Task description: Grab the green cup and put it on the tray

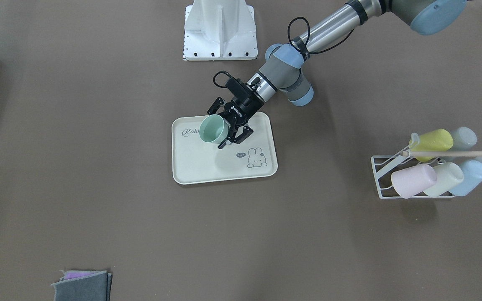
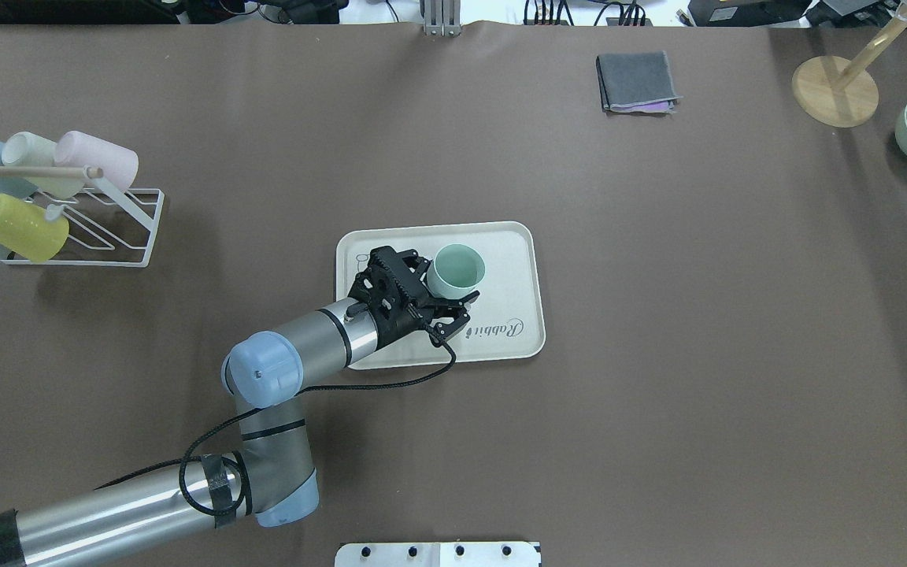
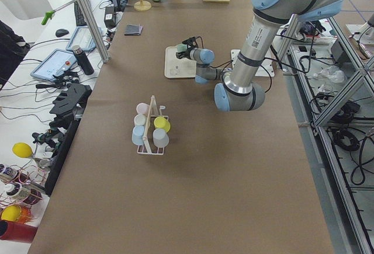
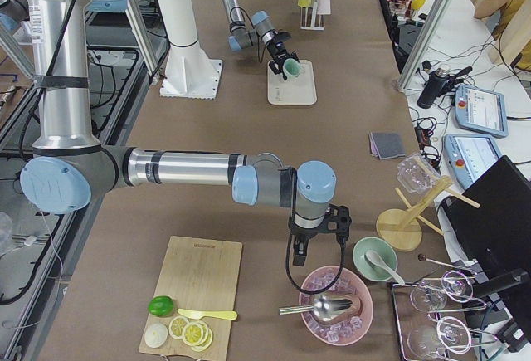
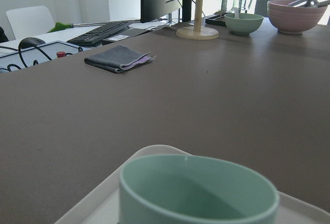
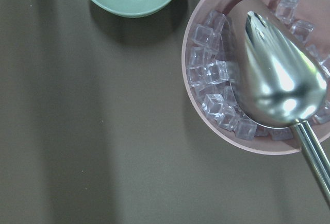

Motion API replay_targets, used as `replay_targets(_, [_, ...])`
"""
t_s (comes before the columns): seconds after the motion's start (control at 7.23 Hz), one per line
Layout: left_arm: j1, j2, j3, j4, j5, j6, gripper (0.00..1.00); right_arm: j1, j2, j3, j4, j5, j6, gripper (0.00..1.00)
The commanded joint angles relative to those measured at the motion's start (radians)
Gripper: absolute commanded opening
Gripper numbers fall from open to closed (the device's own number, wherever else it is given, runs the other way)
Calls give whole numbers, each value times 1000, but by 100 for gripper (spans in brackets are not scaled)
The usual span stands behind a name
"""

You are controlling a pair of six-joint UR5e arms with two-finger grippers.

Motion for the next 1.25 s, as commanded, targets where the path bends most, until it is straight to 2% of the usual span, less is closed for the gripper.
replay_targets(0.0, [-1, 0, -1, 1, 5, 0, 96, 0, 0, 0, 0, 0, 0, 100])
replay_targets(0.55, [-2, 12, -11, -1, 5, 0, 97, -1, 0, 0, 0, 0, 0, 100])
replay_targets(1.11, [-14, 74, -114, -1, 24, -4, 97, 0, 0, 0, 0, 0, 0, 100])
